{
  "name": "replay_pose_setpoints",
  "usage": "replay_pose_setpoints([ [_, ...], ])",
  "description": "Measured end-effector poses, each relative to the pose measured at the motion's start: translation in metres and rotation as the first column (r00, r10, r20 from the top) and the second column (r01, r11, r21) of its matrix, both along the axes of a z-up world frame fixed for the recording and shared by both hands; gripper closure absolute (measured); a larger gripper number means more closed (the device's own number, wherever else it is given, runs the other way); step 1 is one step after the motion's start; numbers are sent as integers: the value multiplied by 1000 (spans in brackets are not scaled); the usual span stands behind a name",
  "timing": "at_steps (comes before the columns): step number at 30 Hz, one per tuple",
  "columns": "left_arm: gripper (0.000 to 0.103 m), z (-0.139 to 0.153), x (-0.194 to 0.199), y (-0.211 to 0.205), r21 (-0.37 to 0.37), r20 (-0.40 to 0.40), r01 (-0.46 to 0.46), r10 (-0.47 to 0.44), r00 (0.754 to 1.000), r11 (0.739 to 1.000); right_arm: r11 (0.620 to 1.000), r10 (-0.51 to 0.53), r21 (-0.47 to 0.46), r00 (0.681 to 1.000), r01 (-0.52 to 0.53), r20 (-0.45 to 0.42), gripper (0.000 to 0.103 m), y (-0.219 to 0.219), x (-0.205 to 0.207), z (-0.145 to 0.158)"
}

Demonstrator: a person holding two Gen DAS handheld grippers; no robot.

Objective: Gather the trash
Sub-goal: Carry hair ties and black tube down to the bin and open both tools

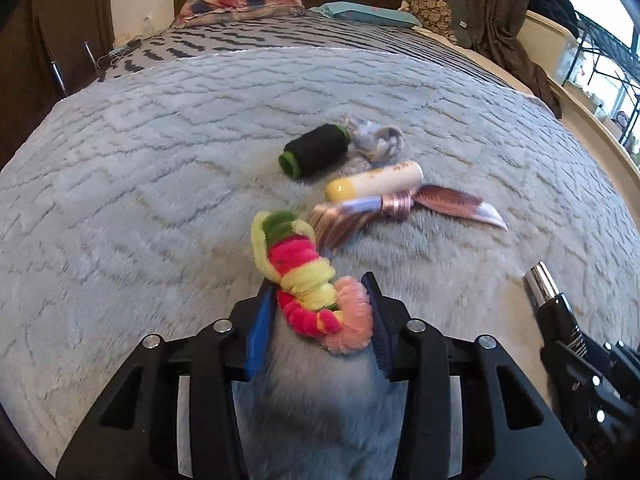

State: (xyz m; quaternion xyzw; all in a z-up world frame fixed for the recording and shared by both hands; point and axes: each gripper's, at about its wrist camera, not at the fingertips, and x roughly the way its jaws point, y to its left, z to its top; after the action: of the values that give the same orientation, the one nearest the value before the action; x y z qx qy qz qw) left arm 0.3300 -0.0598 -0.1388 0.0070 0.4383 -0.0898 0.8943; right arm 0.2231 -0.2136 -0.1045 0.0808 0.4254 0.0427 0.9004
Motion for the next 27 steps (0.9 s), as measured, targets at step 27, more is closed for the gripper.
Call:
replay_pose_setpoints([
  [27,64,12,-259,25,5,116,172,-171,978,985,992,112,47,992,-115,55,78,9,-174,16],
])
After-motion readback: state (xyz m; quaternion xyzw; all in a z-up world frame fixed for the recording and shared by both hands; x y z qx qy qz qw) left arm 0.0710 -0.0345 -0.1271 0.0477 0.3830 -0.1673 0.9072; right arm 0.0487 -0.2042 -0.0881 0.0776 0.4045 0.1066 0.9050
